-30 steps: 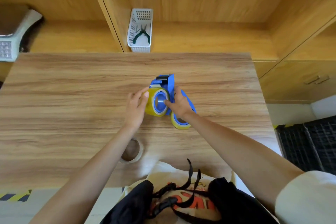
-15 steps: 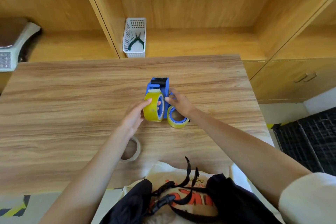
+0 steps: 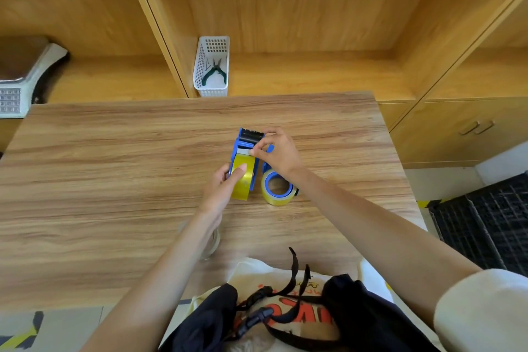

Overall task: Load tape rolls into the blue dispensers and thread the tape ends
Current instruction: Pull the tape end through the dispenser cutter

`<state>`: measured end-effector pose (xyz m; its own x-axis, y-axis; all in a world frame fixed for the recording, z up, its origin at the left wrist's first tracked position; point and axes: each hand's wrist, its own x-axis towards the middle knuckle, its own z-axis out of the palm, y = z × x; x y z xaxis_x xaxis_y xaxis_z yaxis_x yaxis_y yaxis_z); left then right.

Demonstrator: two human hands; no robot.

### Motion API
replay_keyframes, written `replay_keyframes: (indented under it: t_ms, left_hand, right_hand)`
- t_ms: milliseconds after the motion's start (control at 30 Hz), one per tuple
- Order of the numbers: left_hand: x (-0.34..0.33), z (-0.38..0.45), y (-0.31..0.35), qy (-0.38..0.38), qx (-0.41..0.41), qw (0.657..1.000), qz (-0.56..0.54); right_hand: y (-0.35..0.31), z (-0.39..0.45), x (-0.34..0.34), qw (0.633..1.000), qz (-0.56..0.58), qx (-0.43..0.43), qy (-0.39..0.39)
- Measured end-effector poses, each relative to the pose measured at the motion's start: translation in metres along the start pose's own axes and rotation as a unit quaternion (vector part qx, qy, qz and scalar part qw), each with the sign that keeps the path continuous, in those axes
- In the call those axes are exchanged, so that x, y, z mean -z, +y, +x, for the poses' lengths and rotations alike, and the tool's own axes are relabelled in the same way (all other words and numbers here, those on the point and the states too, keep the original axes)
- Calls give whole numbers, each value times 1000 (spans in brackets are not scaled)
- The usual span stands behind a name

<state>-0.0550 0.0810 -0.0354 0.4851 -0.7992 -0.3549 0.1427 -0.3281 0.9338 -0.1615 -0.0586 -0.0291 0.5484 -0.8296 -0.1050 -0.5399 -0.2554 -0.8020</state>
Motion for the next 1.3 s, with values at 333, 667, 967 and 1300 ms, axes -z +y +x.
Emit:
replay_keyframes:
  t_ms: [333,667,967,1300]
  left_hand:
    - [-10,-1,1,24,-16,999,36]
    - [-6,-6,-2,-47,-24,998,37]
    - [1,-9,-13,-98,11,995,25]
    - [-2,-3,-15,-54,90,994,-31]
  right_hand:
    - [-12,3,7,993,-120,1,-13]
    - [0,5,5,993,-112,7,-24]
    - [7,7,1,997,-77,15,-17]
    - [-2,16,-4,998,-65,-3,-5]
